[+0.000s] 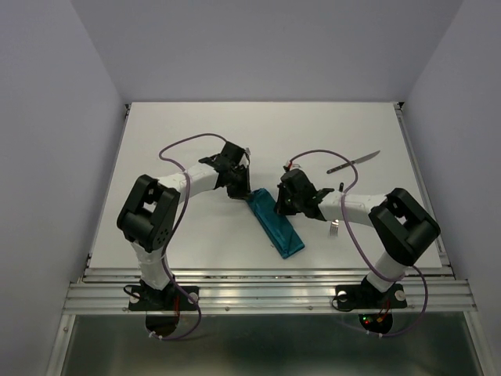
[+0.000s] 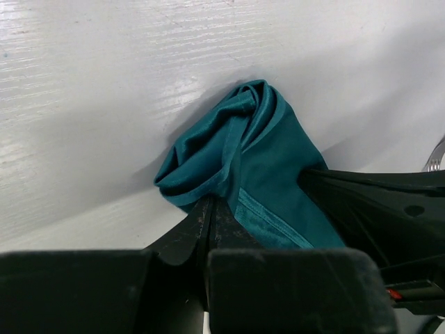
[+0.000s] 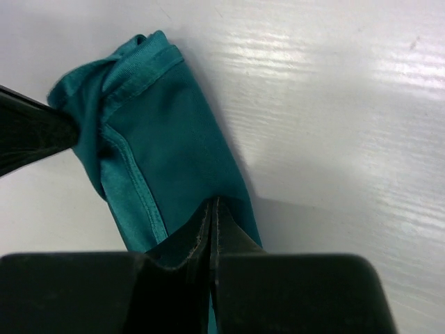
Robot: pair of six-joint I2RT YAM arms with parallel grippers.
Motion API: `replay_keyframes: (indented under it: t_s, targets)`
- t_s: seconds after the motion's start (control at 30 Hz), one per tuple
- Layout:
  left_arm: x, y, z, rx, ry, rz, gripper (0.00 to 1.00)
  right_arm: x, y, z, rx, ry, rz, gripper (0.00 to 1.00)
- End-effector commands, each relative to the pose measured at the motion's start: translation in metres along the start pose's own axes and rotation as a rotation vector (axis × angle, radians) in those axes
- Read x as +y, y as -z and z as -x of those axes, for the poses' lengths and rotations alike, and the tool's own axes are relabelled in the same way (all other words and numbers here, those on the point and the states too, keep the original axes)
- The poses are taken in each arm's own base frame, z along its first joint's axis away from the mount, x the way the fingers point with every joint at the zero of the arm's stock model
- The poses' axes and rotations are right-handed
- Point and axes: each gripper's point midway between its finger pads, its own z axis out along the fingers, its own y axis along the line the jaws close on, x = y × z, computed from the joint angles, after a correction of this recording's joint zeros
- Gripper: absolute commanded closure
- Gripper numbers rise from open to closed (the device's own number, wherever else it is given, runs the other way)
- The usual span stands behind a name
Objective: Fold the napkin into a case and place the utensils inside
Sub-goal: Smooth out the smaller rectangle-folded napkin at the center of the board.
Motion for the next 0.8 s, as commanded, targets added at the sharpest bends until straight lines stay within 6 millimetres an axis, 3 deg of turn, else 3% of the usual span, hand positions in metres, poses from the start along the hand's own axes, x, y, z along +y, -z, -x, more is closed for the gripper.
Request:
replay_keyframes:
  t_s: [0.0, 0.3, 0.53, 0.77]
  targets:
    - [-0.003, -0.007, 0.005, -0.009, -0.012, -0.022, 1.0, 0.008, -0.011, 0.0, 0.01, 0.016, 0.031, 0.99]
    - [-0.006, -0.015, -0.001, 0.008, -0.013, -0.057, 1.0, 0.017, -0.018, -0.008, 0.031, 0.031, 0.033, 0.99]
    - [-0.008, -0.015, 0.002, 0.001, -0.018, -0.062, 1.0, 0.02, -0.008, 0.007, -0.014, 0.039, 0.03, 0.99]
    - [-0.011, -0.009, 0.011, -0.016, -0.031, -0.053, 1.0, 0.023, 0.008, 0.009, -0.014, 0.061, 0.032, 0.99]
